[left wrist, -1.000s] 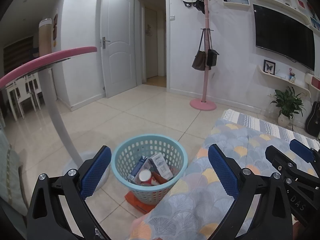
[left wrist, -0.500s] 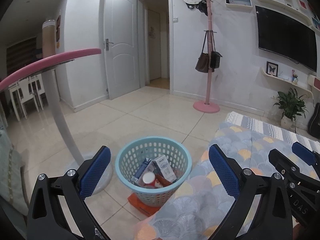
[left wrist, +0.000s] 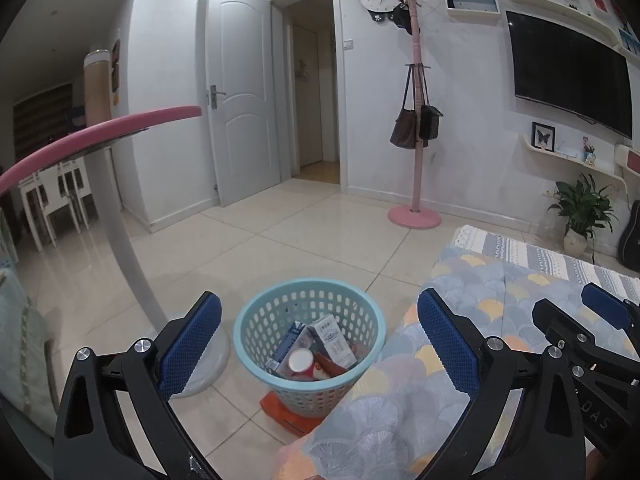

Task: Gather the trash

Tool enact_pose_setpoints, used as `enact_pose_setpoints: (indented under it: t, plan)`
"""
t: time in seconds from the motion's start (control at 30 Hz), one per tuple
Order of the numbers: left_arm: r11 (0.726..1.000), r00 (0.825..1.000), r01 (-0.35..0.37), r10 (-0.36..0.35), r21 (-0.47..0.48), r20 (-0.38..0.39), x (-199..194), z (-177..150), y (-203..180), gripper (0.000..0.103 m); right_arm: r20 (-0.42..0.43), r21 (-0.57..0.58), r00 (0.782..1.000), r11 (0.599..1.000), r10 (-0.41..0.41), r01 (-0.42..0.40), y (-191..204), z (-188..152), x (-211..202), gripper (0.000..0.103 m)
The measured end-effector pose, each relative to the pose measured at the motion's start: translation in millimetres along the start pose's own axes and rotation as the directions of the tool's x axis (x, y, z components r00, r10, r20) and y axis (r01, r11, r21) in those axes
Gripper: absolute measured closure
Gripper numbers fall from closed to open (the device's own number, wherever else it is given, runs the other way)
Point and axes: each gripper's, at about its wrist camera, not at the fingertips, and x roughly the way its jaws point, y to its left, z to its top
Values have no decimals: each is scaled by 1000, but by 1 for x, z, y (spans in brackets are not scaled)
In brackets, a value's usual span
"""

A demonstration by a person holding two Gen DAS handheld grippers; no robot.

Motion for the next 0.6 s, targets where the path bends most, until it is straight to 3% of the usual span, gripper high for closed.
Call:
enact_pose_setpoints:
  t: [0.6]
  plan:
    - [1000, 1000, 1, -1, 2, -7, 2, 0, 2, 7, -3, 4, 1000, 1000, 3, -3, -2, -2, 0, 37]
